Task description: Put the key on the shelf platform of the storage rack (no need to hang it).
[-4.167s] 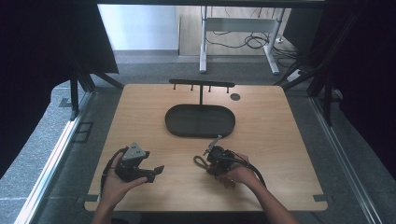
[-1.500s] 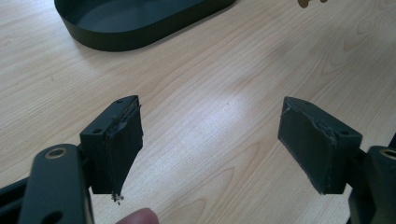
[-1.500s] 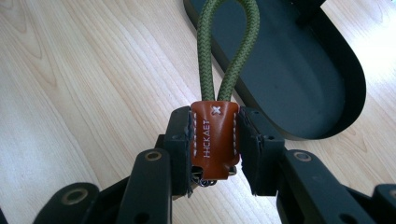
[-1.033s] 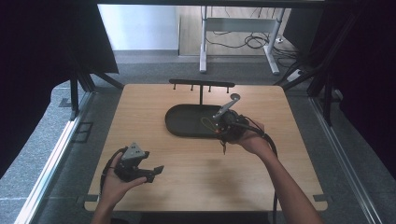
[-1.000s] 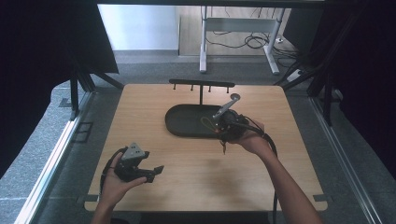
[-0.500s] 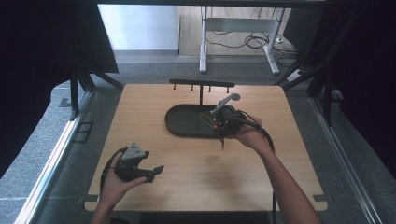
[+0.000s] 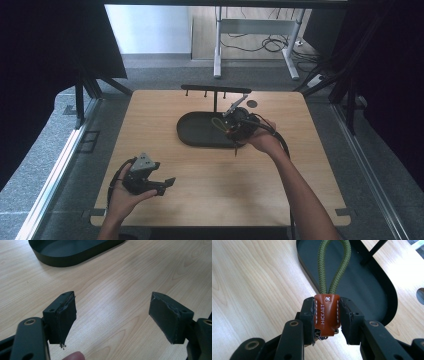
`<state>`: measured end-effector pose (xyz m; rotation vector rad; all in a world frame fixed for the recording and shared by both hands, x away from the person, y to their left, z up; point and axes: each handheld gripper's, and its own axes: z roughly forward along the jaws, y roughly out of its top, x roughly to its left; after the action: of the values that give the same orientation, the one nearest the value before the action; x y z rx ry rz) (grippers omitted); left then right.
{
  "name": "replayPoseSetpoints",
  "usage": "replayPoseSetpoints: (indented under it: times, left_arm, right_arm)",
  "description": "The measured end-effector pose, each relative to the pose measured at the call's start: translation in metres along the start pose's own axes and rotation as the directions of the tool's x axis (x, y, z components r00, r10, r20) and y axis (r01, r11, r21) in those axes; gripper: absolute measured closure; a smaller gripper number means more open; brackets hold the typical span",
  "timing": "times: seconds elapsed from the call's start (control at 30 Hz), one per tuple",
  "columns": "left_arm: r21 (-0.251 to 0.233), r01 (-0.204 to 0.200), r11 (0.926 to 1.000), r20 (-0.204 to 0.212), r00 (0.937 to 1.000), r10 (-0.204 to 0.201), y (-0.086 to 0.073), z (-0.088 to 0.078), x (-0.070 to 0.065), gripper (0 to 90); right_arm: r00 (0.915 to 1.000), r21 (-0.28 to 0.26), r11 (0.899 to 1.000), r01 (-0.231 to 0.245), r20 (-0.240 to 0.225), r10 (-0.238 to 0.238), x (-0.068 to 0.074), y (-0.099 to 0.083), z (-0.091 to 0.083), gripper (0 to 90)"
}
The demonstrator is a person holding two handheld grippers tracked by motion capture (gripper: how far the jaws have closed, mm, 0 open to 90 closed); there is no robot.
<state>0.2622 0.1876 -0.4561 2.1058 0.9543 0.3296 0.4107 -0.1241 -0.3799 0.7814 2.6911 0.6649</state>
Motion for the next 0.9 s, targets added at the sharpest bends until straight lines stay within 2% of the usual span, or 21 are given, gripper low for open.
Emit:
replayPoseSetpoints:
  times: [0.13,0.6,0.8,0.9]
  left_arm:
    - [-0.002,-0.001,1.0000,0.000,1.0000,0.001,0.000,0.000,0.000,22.3]
    - [-0.006,0.003,1.0000,0.003,1.0000,-0.003,0.000,0.000,0.000,22.3]
    - [-0.011,0.006,0.9999,0.002,1.0000,-0.006,0.000,-0.001,0.000,22.3]
    - [-0.011,0.007,0.9999,0.002,1.0000,-0.007,0.000,-0.001,0.001,22.3]
  right_arm:
    - [0.9997,0.005,1.000,0.020,-0.010,-0.020,-0.004,0.004,0.003,66.0]
    - [0.9999,0.032,0.999,0.001,-0.016,-0.001,-0.025,0.012,0.010,66.0]
    - [0.9997,0.028,1.000,-0.012,-0.022,0.012,-0.033,0.015,0.010,66.0]
    - [0.9996,0.046,0.999,-0.006,-0.027,0.007,-0.037,0.016,0.013,66.0]
